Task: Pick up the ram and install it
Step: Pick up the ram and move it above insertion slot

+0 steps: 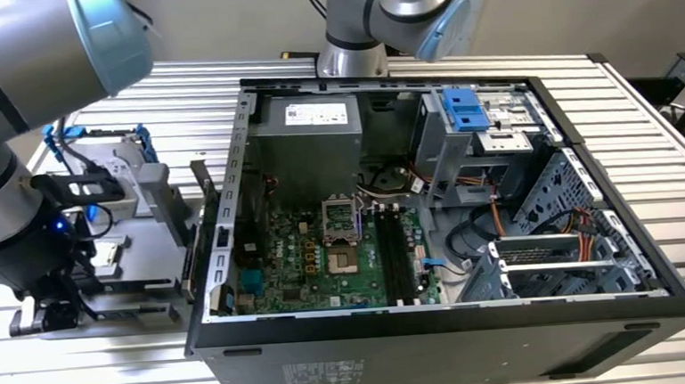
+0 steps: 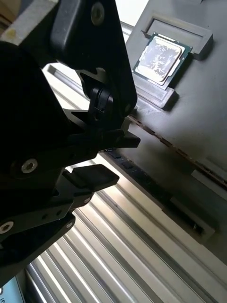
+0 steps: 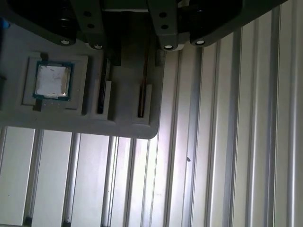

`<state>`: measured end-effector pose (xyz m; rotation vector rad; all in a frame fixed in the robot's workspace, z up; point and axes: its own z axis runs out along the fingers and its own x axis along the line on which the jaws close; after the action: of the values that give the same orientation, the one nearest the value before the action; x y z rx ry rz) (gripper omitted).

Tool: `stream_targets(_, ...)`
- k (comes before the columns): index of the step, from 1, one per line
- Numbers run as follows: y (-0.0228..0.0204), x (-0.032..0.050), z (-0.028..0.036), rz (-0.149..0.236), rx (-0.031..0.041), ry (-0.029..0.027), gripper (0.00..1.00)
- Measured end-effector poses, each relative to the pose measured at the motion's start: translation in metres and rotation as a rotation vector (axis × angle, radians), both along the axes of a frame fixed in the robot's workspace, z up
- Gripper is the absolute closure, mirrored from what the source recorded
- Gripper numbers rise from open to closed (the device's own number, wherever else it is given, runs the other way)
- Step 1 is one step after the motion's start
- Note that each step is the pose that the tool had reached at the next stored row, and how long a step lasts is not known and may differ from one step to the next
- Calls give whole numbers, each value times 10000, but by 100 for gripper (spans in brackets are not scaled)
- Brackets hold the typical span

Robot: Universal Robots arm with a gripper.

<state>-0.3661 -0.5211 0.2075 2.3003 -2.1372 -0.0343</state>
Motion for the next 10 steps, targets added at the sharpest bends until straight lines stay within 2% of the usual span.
stream_targets(2,0,-1,-29,0,1,12,0)
stream_targets(6,0,-2,-71,-15,1,71,0)
stream_targets(10,0,-5,-120,-56,2,83,0)
